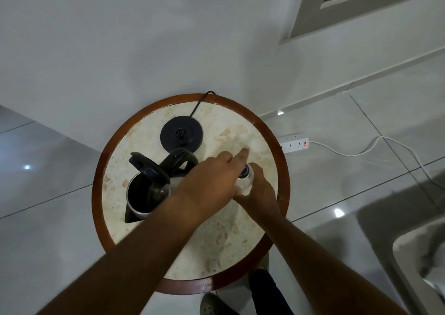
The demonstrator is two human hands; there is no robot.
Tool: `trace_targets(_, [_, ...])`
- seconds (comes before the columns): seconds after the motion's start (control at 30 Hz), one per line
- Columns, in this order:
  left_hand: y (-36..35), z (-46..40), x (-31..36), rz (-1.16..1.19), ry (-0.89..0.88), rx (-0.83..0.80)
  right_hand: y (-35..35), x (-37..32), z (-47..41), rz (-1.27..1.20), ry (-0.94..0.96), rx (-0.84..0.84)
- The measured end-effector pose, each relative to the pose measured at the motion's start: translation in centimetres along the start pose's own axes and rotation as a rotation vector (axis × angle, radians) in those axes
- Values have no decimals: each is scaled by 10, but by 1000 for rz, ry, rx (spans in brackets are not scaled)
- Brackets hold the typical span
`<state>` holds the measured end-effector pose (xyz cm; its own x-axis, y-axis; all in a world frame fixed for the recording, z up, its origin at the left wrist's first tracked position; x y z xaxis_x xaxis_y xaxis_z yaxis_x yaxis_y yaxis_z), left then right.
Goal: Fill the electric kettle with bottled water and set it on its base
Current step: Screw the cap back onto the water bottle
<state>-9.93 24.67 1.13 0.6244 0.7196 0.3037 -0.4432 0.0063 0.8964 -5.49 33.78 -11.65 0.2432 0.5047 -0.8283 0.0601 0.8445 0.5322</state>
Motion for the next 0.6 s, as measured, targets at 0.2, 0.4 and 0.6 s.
trace_targets(0.2, [-52, 51, -34, 261, 245, 24, 4, -4, 5, -30, -25, -156])
trace_targets(0.4, [-114, 101, -68, 642, 418, -93, 54, -25, 29, -132, 79, 33])
trace_targets(0.6, [-136, 161, -130, 798, 917, 53, 121, -96, -20, 59, 63, 210])
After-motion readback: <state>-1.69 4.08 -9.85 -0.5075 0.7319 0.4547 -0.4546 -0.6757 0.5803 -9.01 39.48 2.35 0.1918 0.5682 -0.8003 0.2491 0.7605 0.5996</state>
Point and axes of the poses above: each hand's wrist, its own z-axis away from the middle knuckle, its own y-axis out of the back of the hand, x = y × z, the point moved 7 cm from there along -z, towards the middle knuckle, and after that the axes turned 5 degrees about -x, right-handed, at the moved point
